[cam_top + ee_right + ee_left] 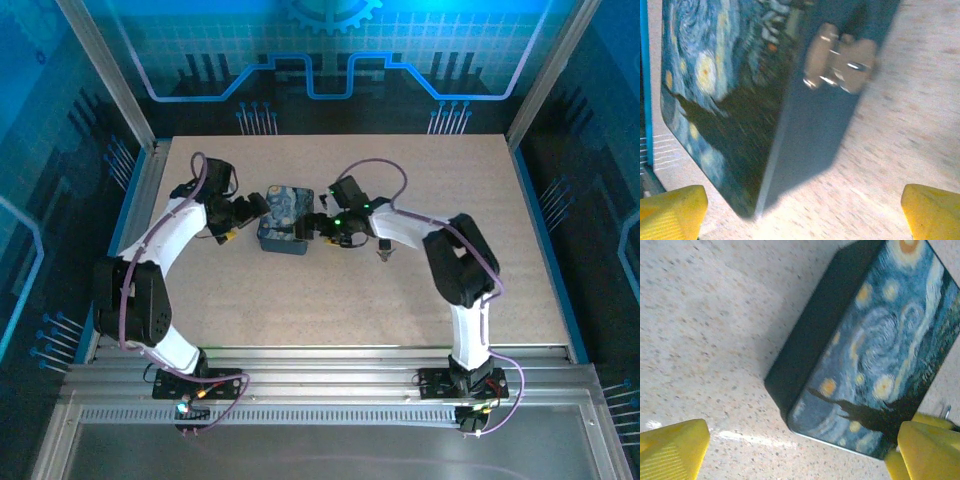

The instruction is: Unlock the padlock with the key

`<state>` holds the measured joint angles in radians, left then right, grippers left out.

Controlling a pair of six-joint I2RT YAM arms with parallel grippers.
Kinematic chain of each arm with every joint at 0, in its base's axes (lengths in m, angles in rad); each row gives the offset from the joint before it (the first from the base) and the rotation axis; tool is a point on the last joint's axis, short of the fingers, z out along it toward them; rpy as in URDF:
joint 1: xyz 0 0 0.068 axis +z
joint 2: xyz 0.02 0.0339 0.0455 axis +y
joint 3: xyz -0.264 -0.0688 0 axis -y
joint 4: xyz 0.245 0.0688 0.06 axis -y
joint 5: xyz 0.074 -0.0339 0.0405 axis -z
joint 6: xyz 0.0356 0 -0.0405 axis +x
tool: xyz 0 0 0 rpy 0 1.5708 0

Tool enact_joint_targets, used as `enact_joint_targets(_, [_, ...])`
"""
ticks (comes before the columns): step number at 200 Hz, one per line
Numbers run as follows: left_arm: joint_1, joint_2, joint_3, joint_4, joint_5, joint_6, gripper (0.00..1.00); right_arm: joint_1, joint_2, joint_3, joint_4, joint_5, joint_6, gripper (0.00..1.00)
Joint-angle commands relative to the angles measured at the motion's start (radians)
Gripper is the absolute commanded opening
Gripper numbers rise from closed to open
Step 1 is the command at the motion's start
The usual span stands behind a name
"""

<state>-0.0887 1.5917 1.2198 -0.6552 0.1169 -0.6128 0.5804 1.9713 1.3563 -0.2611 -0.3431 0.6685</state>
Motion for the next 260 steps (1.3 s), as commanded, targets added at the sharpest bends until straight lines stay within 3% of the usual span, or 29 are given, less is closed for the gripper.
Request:
enact_joint_targets(1, [0.07, -0.046, 0.008, 0.026, -0.059, 0.056, 0.99, -0.06, -0.188, -0.092, -0.021, 0.073, -0.149, 1.0])
enact_joint_targets(18, [0.1, -0.108, -0.076, 0.157, -0.111, 0.163, 0.99, -0.102, -0.344, -0.19, -0.012, 0.175, -0.261, 1.0])
enact_joint_targets(34, [0.102, -0.207, -0.219, 0.324, -0.257, 0.292, 0.99, -0.138, -0.498, -0.314, 0.05, 0.33, -0.403, 1.0])
enact_joint_targets(55, [0.11, -0.335, -0.453, 0.606, -0.418, 0.44, 0.99, -0.244, -0.652, -0.468, 0.167, 0.424, -0.518, 1.0])
enact_joint_targets(68, [0.117, -0.369, -0.572, 0.761, -0.408, 0.496, 0.99, -0.333, -0.696, -0.548, 0.22, 0.444, -0.514, 1.0])
enact_joint_targets(98, [0.121, -0.303, -0.678, 0.971, -0.398, 0.446, 0.99, -0.462, -0.714, -0.645, 0.295, 0.501, -0.509, 1.0])
enact_joint_targets(116, [0.121, -0.26, -0.756, 1.173, -0.366, 0.425, 0.99, -0.495, -0.711, -0.713, 0.388, 0.54, -0.561, 1.0])
enact_joint_targets(138, [0.12, -0.206, -0.772, 1.256, -0.312, 0.486, 0.99, -0.536, -0.688, -0.813, 0.599, 0.499, -0.608, 1.0])
enact_joint_targets(185, [0.072, -0.024, -0.849, 1.63, -0.233, 0.627, 0.99, -0.54, -0.481, -0.907, 0.983, 0.427, -0.648, 1.0])
enact_joint_targets(195, [0.064, -0.051, -0.834, 1.546, -0.233, 0.625, 0.99, -0.518, -0.462, -0.932, 1.045, 0.426, -0.677, 1.0])
enact_joint_targets(260, [0.061, -0.039, -0.835, 1.57, -0.235, 0.628, 0.99, -0.524, -0.467, -0.929, 1.023, 0.414, -0.67, 1.0])
